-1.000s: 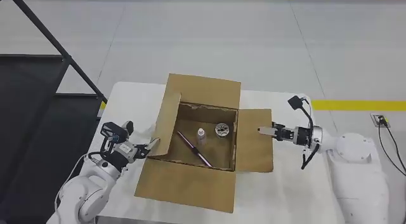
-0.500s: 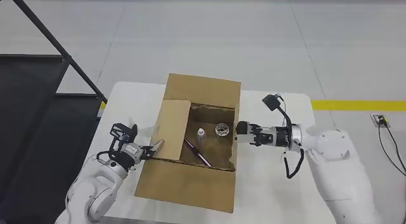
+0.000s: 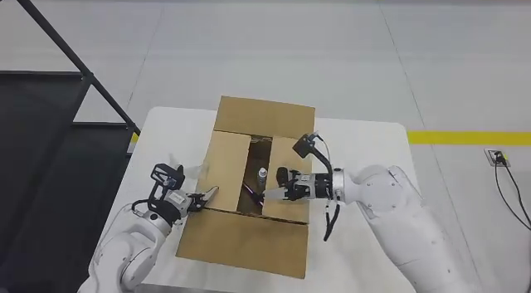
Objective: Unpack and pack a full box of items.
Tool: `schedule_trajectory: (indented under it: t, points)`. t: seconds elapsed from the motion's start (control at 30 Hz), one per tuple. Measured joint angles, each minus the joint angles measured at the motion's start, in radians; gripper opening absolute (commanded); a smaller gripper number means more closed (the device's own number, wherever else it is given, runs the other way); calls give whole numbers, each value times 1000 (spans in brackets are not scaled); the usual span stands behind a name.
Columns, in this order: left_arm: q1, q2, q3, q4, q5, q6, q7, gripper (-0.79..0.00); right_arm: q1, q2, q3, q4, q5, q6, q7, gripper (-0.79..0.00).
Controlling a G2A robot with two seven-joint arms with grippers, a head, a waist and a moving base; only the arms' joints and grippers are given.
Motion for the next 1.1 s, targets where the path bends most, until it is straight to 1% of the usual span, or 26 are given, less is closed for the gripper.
schedule_trajectory:
  t: [0.2, 0.37, 0.47, 0.57, 0.63, 0.77, 0.8, 0.9, 1.0, 1.1]
  points:
    - [0, -1, 9, 7, 1, 4, 8, 0, 11, -6, -46, 16, -51, 25, -49, 0]
    - [1, -1, 10, 4, -8, 5, 18, 0, 24, -8, -68, 41, -53, 35, -58, 0]
    - [12, 1, -12, -16, -23, -7, 38, 0, 35, -9, -76, 56, -44, 38, -54, 0]
    - [39, 8, -57, -58, -37, -38, 69, 0, 40, -7, -71, 58, -29, 25, -57, 0]
    - [68, 14, -103, -92, -50, -68, 88, 0, 37, -3, -60, 46, -22, 11, -60, 0]
    - [138, 29, -218, -138, -87, -164, 132, 0, 23, 7, -35, 2, -15, -7, -61, 0]
    - [162, 34, -258, -141, -95, -205, 149, 0, 18, 11, -27, -15, -14, -11, -60, 0]
    - [224, 48, -362, -132, -105, -321, 184, 0, 5, 20, -7, -55, -21, -12, -49, 0]
    - [279, 61, -448, -110, -70, -437, 201, 0, 3, 22, -2, -63, -28, -4, -45, 0]
    - [320, 73, -497, -84, -13, -552, 212, 0, 4, 22, -2, -62, -27, -5, -45, 0]
